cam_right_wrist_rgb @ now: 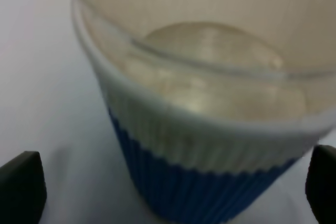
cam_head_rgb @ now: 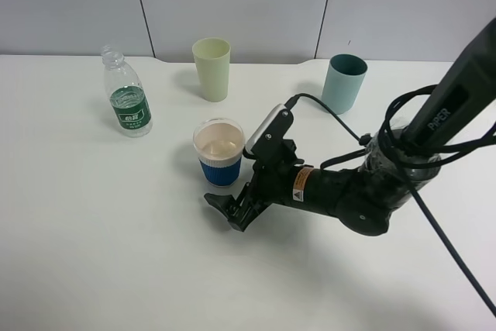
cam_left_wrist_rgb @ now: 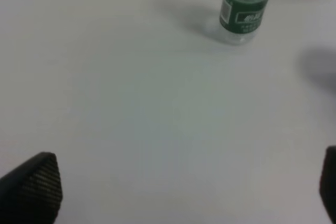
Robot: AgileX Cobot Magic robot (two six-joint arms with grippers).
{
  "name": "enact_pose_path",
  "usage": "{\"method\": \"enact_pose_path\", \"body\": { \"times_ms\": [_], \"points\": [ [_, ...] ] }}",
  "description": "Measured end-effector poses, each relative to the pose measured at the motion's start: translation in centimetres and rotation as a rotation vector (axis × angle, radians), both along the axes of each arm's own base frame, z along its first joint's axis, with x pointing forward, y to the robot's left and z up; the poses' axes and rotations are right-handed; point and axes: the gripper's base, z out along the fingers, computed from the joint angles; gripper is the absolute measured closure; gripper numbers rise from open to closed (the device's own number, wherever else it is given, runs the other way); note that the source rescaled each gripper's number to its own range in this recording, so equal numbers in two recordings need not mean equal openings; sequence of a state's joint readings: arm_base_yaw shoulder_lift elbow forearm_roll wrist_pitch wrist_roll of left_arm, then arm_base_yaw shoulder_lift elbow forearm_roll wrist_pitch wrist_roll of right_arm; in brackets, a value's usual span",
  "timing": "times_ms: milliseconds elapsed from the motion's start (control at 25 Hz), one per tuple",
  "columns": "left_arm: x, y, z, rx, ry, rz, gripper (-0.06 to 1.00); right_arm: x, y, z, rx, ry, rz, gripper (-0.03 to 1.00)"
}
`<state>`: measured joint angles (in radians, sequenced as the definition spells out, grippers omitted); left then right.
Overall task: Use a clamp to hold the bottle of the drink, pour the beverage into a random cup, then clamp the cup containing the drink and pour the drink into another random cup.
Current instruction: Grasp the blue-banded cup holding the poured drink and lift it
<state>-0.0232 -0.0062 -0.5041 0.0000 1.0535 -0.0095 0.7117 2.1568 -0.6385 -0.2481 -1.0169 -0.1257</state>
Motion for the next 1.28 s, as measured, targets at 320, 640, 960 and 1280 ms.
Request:
{"method": "enact_pose_path", "body": {
  "times_ms": [320,640,960,1280],
  "points": [
    [0.0,0.0,0.0,0.0,0.0,0.0,-0.06,0.8,0.9,0.4,0.021,-0.03,0.022,-0.01],
    [0.0,0.0,0.0,0.0,0.0,0.0,-0.06,0.7,0.9,0.3,0.017,-0.032,0.032,0.87],
    [0.0,0.0,0.0,0.0,0.0,0.0,-0.06,0.2,1.2,0.3,0.011,-0.039,0.104,0.95],
    [0.0,0.0,0.0,0.0,0.0,0.0,-0.06,0.4,1.2,1.5,0.03,0.0,0.067,0.95]
  ]
}}
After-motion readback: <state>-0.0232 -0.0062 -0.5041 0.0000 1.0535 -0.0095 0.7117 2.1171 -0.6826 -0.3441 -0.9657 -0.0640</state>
